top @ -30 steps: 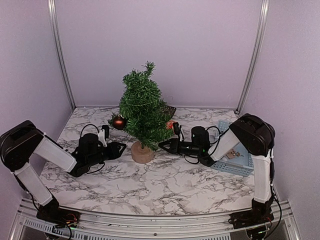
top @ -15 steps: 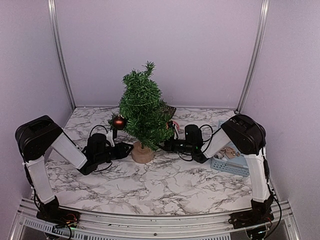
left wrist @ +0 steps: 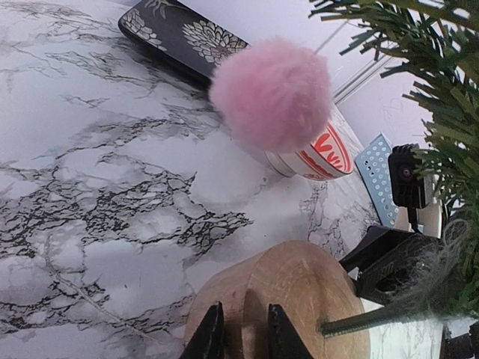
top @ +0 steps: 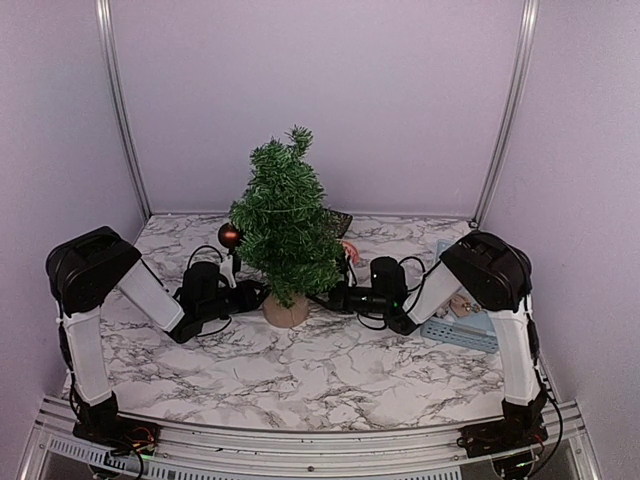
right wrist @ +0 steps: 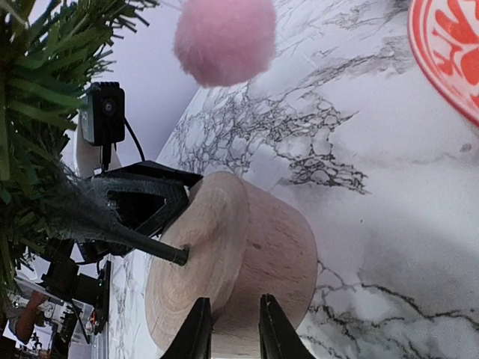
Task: Decorate the small christmas tree
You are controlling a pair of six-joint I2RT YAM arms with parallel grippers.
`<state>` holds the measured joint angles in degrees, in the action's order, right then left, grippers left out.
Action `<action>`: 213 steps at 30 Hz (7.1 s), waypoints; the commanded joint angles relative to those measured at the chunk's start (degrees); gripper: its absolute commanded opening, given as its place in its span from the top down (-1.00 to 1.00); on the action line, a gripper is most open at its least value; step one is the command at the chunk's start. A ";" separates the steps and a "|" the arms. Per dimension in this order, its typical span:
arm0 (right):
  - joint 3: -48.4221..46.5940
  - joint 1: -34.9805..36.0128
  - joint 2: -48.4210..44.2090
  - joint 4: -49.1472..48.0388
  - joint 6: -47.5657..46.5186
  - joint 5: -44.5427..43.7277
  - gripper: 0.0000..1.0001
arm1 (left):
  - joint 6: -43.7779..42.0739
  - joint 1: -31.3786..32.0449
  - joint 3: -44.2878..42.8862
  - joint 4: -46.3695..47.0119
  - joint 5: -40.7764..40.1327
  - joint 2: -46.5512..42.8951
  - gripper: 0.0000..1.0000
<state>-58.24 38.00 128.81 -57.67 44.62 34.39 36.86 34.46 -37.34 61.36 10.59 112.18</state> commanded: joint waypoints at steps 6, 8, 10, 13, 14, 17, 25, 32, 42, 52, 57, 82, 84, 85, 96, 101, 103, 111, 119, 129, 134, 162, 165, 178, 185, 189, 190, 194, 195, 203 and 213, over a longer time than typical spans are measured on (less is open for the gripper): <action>6.26 2.62 -6.37 -0.43 0.91 -1.78 0.57 | -0.01 3.82 -2.43 1.65 5.56 1.95 0.63; 7.56 2.66 -7.73 1.77 -0.26 -2.84 0.57 | 0.09 4.79 -2.43 1.59 5.32 2.03 0.63; 8.50 2.74 -8.65 2.97 -0.98 -3.41 0.57 | 0.64 5.16 -1.87 1.64 4.49 1.99 0.63; 10.15 3.02 -9.33 1.98 -0.23 -3.37 0.57 | 1.22 5.18 -0.97 1.98 2.76 1.74 0.63; 10.58 3.13 -9.49 1.81 -0.02 -3.43 0.57 | 1.24 5.18 -0.90 1.97 2.61 1.65 0.63; 11.56 3.30 -10.24 1.37 0.20 -3.32 0.57 | 1.27 4.97 -0.86 2.03 2.21 1.34 0.57; 16.35 1.19 -16.77 4.21 -2.53 -6.34 0.55 | 1.79 2.14 2.69 1.94 -0.93 -2.84 0.35; 22.26 -2.37 -27.32 10.49 -8.13 -9.89 0.52 | 1.44 -0.63 7.99 1.99 -3.31 -8.74 0.19; 22.89 -4.38 -51.53 33.92 -25.02 -23.30 0.42 | -5.58 -6.80 15.70 -7.01 -8.27 -26.29 -0.29; 18.78 -14.79 -66.71 53.23 -32.43 -26.30 -0.22 | -6.46 -12.51 17.02 -21.43 -21.00 -44.35 -0.98; 14.46 -27.58 -67.72 65.74 -34.33 -19.96 -0.23 | -10.53 -12.51 15.29 -23.98 -15.87 -45.07 -0.98; 14.60 -31.43 -47.48 78.86 -39.54 -18.37 0.36 | -11.55 -12.57 10.32 -25.06 -6.23 -38.29 -0.98; 14.90 -30.56 -47.26 79.64 -39.12 -20.16 0.37 | -11.31 -12.55 10.22 -25.13 -6.35 -38.39 -0.98; 15.08 -30.26 -47.39 79.80 -38.83 -21.33 0.37 | -11.11 -12.57 10.16 -25.07 -6.29 -38.29 -0.98; 14.54 -30.09 -43.37 79.55 -38.50 -21.99 0.36 | -9.73 -12.57 9.57 -25.06 -6.34 -37.84 -0.98; 13.97 -30.01 -42.18 79.84 -38.81 -22.10 0.58 | -9.75 -12.52 9.05 -25.06 -6.13 -37.69 -0.98; 13.90 -30.00 -43.25 79.67 -38.82 -22.34 0.72 | -9.77 -12.51 9.07 -25.06 -6.04 -37.61 -0.98; 11.42 -29.99 -53.51 79.87 -39.39 -21.53 1.00 | -9.88 -12.57 8.60 -25.06 -5.74 -37.57 -0.98; 10.92 -26.12 -67.78 76.82 -41.88 -15.18 1.00 | -9.24 -12.57 8.94 -25.06 -5.69 -38.04 -0.98; 16.35 3.82 -78.73 64.31 -46.64 -26.33 1.00 | -7.54 -12.42 9.41 -25.06 -6.94 -38.86 -0.98; 13.68 19.50 -74.20 61.84 -55.45 -41.02 1.00 | -7.66 -12.09 10.13 -25.06 -7.50 -39.61 -0.98; -1.91 30.09 -43.76 46.79 -77.39 -53.37 1.00 | -9.22 -11.95 11.31 -25.02 -7.71 -41.58 -0.98; -1.72 28.80 -42.31 46.36 -77.18 -52.21 1.00 | -9.22 -11.87 11.32 -25.06 -7.59 -41.85 -0.98; -2.91 25.56 -38.61 42.79 -76.36 -51.39 1.00 | -9.49 -11.89 11.51 -24.98 -7.81 -41.80 -0.98; -3.42 25.50 -37.88 44.94 -74.87 -50.19 0.65 | -9.58 -11.90 11.35 -24.98 -7.95 -41.37 -0.98; -3.05 25.70 -40.25 45.75 -73.75 -49.63 0.33 | -9.62 -11.95 11.24 -24.98 -7.92 -41.37 -0.98; -3.02 25.79 -40.94 45.98 -73.60 -49.56 0.29 | -9.62 -11.89 11.20 -24.95 -7.95 -41.40 -0.98; -2.89 26.69 -43.79 47.18 -72.80 -49.05 0.18 | -9.45 -11.95 11.01 -24.98 -7.87 -41.15 -0.98; -2.66 26.89 -44.56 47.40 -72.43 -48.64 0.15 | -9.40 -11.93 11.00 -24.98 -7.87 -41.13 -0.98; 0.89 27.13 -50.87 49.38 -69.43 -43.54 -0.07 | -9.18 -11.88 10.73 -24.98 -7.63 -40.64 -0.98; 10.33 19.73 -67.54 55.73 -55.90 -37.31 -0.03 | -9.27 -11.89 10.40 -24.93 -7.45 -39.70 -0.98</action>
<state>-51.11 62.54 68.79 -5.04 -19.35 -5.39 28.01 22.35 -26.28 36.75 2.94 71.46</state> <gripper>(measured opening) 0.515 0.989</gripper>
